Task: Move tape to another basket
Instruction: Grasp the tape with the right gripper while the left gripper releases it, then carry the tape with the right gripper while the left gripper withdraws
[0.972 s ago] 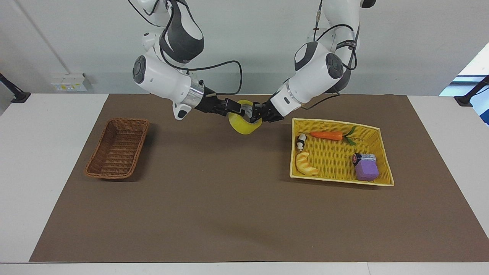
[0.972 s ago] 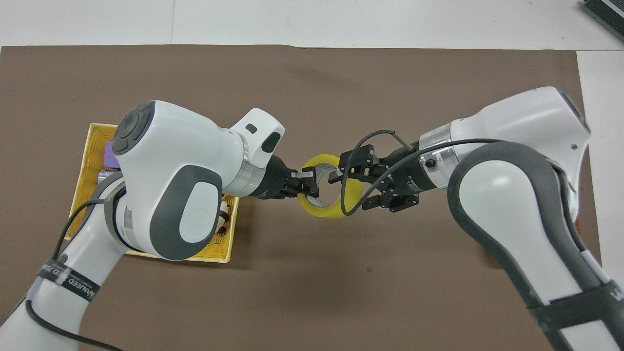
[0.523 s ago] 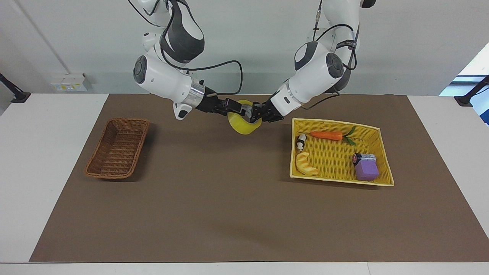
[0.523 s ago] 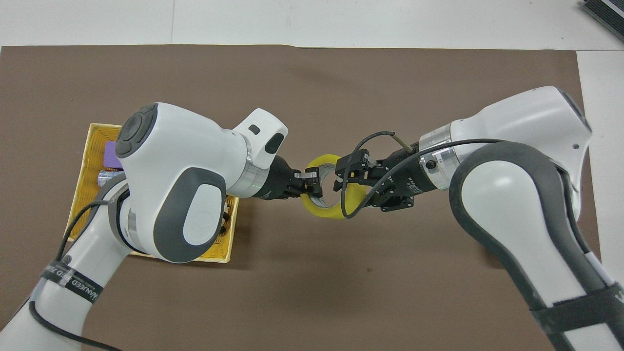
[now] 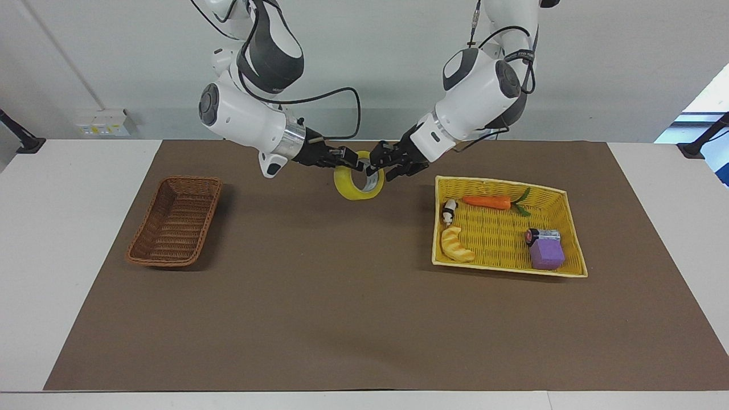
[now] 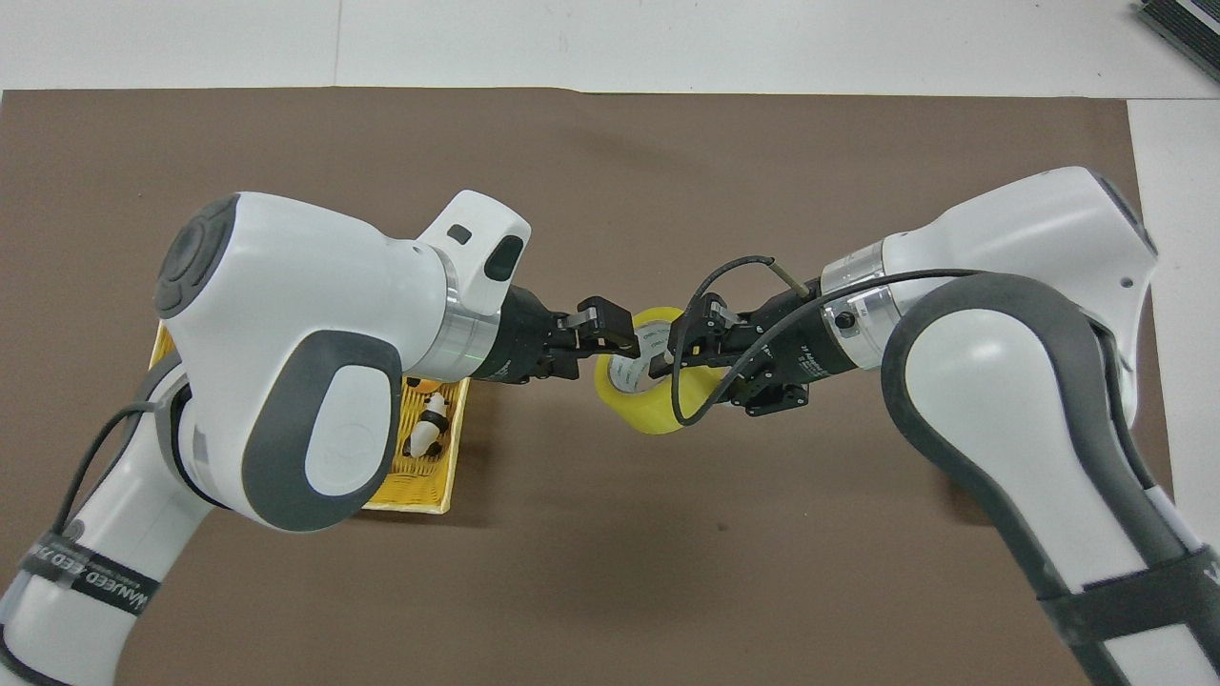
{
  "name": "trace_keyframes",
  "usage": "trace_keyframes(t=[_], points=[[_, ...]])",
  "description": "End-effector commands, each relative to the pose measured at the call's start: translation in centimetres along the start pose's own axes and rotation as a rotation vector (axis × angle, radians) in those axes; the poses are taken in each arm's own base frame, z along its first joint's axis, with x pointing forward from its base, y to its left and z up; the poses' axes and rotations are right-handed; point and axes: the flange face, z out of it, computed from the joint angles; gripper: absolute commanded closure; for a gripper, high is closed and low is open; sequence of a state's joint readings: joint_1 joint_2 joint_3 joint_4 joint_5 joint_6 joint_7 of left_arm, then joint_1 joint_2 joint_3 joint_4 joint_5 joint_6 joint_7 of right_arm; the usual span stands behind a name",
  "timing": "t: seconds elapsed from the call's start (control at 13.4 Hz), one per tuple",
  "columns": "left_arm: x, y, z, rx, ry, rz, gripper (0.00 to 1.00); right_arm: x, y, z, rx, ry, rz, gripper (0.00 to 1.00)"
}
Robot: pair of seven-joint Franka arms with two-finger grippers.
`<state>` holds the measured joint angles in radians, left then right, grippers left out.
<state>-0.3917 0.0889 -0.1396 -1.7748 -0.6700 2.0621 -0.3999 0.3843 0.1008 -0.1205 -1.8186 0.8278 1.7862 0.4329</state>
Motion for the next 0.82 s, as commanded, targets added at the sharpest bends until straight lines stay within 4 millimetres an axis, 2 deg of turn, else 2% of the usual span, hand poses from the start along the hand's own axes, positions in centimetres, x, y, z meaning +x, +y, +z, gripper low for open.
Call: trace_keyframes(t=[0.0, 0.15, 0.37, 0.52, 0.75], points=[[0.7, -1.3, -2.7, -0.012, 0.017, -0.037, 0.0, 0.5, 0.6, -1.8, -0.028, 0.002, 0.0, 1.0], [2.0, -3.3, -4.1, 0.028, 0.026, -0.051, 0.0, 1.3, 1.4, -3.8, -0.058, 0.015, -0.006, 1.0], [4.1, -7.0, -7.1, 0.163, 0.058, -0.048, 0.0, 3.1, 4.7, -6.6, -0.124, 0.055, -0.062, 1.0], [5.5, -10.0, -9.1, 0.28, 0.098, -0.024, 0.0, 4.7, 8.4, -9.2, -0.198, 0.071, -0.137, 1.0], [7.8, -16.0, -13.3, 0.352, 0.107, 0.037, 0.0, 6.7, 16.2, -14.2, -0.322, 0.089, -0.284, 1.0]])
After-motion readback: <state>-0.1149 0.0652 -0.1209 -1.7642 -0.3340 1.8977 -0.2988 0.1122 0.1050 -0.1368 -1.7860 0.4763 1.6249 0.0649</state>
